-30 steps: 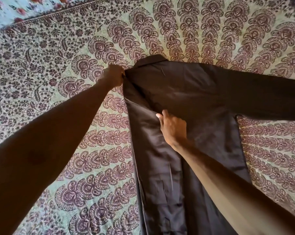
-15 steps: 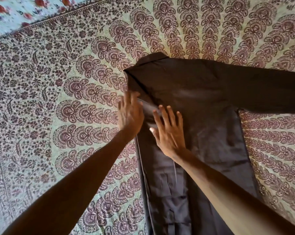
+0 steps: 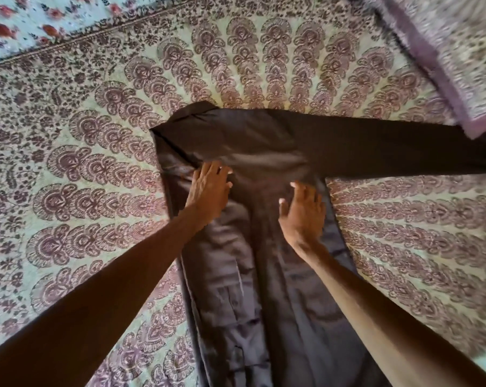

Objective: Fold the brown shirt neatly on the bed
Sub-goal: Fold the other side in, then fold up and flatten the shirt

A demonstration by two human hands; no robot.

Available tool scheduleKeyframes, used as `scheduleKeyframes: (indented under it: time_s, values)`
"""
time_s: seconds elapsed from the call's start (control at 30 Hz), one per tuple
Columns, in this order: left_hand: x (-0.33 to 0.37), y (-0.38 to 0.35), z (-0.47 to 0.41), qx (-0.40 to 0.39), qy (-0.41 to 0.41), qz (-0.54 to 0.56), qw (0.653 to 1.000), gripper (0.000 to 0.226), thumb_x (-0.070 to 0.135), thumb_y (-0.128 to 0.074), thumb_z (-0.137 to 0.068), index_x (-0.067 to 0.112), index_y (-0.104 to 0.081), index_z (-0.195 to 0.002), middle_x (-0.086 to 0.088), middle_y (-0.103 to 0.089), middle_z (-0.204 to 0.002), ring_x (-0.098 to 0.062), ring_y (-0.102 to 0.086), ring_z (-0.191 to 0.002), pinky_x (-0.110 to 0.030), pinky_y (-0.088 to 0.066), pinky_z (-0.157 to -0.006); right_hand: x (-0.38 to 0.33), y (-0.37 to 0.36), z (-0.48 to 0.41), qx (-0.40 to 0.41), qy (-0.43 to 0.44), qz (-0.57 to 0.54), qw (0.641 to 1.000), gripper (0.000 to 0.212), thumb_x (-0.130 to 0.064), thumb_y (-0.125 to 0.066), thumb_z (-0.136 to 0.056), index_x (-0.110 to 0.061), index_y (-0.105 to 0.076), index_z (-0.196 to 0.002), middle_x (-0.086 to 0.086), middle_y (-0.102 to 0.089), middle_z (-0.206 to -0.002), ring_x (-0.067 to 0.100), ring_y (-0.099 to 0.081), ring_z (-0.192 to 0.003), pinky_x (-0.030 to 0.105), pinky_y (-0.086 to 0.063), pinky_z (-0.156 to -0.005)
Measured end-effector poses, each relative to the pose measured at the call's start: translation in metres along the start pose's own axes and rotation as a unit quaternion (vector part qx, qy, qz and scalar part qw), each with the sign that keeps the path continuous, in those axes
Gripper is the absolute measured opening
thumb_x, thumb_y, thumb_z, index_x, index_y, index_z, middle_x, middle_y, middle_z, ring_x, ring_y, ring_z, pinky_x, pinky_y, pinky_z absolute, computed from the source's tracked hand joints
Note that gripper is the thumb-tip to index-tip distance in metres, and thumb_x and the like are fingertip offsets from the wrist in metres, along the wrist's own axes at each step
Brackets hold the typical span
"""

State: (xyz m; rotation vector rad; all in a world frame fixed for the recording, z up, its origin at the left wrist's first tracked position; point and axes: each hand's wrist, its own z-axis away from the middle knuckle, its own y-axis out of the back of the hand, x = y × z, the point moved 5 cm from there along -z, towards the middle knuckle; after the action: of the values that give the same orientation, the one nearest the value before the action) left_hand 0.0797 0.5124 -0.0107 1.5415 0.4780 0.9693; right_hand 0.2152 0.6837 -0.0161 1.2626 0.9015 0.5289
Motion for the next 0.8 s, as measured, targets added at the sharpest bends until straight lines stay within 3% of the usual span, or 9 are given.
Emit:
scheduleKeyframes:
  time_s: [0.13, 0.23, 0.4, 0.47, 0.53, 0.63, 0.73, 0.8]
  values:
    - [0.048, -0.018, -0.057, -0.051, -0.019, 0.019, 0.998, 0.041, 0.021, -0.057, -0.090, 0.012, -0.050, -0.129, -0.013, -0.053, -0.128, -0.035, -0.047, -0.120, -0.046, -0.039, -0.095, 0.066, 0.022, -0.025, -0.013, -0.101, 0.034, 0.994, 0.046, -0.044, -0.060, -0.087, -0.011, -0.051, -0.118, 0.014, -0.058, -0.118, 0.034, -0.054, -0.109, 0.045, -0.047, -0.084]
    - [0.080, -0.027, -0.112, -0.074, -0.026, -0.007, 0.997, 0.051, 0.016, -0.055, -0.091, 0.014, -0.038, -0.140, -0.013, -0.046, -0.139, -0.035, -0.043, -0.126, -0.049, -0.037, -0.099, 0.087, 0.027, -0.048, -0.044, -0.139, 0.025, 0.989, 0.053, -0.056, -0.055, -0.086, -0.009, -0.061, -0.108, 0.014, -0.066, -0.108, 0.034, -0.063, -0.099, 0.039, -0.049, -0.077]
    - [0.102, -0.043, -0.192, -0.125, -0.041, -0.081, 0.988, 0.074, 0.011, -0.055, -0.089, 0.011, -0.017, -0.151, -0.013, -0.027, -0.154, -0.035, -0.018, -0.145, -0.054, -0.020, -0.113, 0.091, 0.020, -0.066, -0.117, -0.108, -0.032, 0.987, 0.031, -0.048, -0.063, -0.084, -0.018, -0.068, -0.090, 0.006, -0.072, -0.086, 0.029, -0.069, -0.083, 0.032, -0.050, -0.068]
    - [0.102, -0.046, -0.210, -0.159, -0.031, -0.072, 0.984, 0.077, 0.013, -0.058, -0.088, 0.016, -0.015, -0.151, -0.014, -0.028, -0.153, -0.037, -0.018, -0.143, -0.057, -0.017, -0.113, 0.092, 0.015, -0.064, -0.115, -0.093, -0.089, 0.985, 0.023, -0.041, -0.066, -0.084, -0.019, -0.067, -0.090, 0.004, -0.072, -0.081, 0.028, -0.068, -0.080, 0.031, -0.050, -0.067]
    - [0.101, -0.047, -0.223, -0.174, -0.023, -0.066, 0.982, 0.070, 0.019, -0.062, -0.088, 0.017, -0.025, -0.148, -0.015, -0.034, -0.150, -0.038, -0.023, -0.141, -0.058, -0.015, -0.113, 0.092, 0.013, -0.058, -0.092, -0.074, -0.149, 0.982, 0.019, -0.035, -0.069, -0.082, -0.019, -0.067, -0.093, 0.003, -0.073, -0.083, 0.026, -0.068, -0.079, 0.030, -0.050, -0.066]
    - [0.099, -0.037, -0.235, -0.130, -0.031, -0.091, 0.987, 0.035, 0.028, -0.060, -0.092, 0.017, -0.057, -0.124, -0.011, -0.055, -0.129, -0.032, -0.037, -0.127, -0.049, -0.025, -0.107, 0.095, 0.013, -0.048, -0.053, -0.051, -0.172, 0.982, 0.025, -0.038, -0.068, -0.083, -0.020, -0.065, -0.101, 0.001, -0.072, -0.086, 0.023, -0.067, -0.076, 0.031, -0.051, -0.064]
    - [0.084, -0.019, -0.237, -0.082, -0.034, -0.112, 0.990, 0.029, 0.028, -0.056, -0.094, 0.020, -0.062, -0.120, -0.012, -0.050, -0.126, -0.034, -0.036, -0.124, -0.045, -0.026, -0.103, 0.085, 0.020, -0.035, -0.017, -0.021, -0.175, 0.984, 0.027, -0.040, -0.067, -0.085, -0.021, -0.065, -0.104, 0.000, -0.073, -0.084, 0.019, -0.067, -0.069, 0.030, -0.054, -0.059]
    - [0.057, -0.016, -0.236, -0.104, -0.010, -0.110, 0.988, 0.034, 0.034, -0.064, -0.086, 0.022, -0.062, -0.118, -0.013, -0.047, -0.129, -0.036, -0.034, -0.125, -0.048, -0.027, -0.104, 0.064, 0.025, -0.022, -0.015, 0.005, -0.192, 0.981, 0.028, -0.039, -0.067, -0.086, -0.020, -0.067, -0.106, 0.000, -0.073, -0.082, 0.018, -0.068, -0.067, 0.030, -0.055, -0.059]
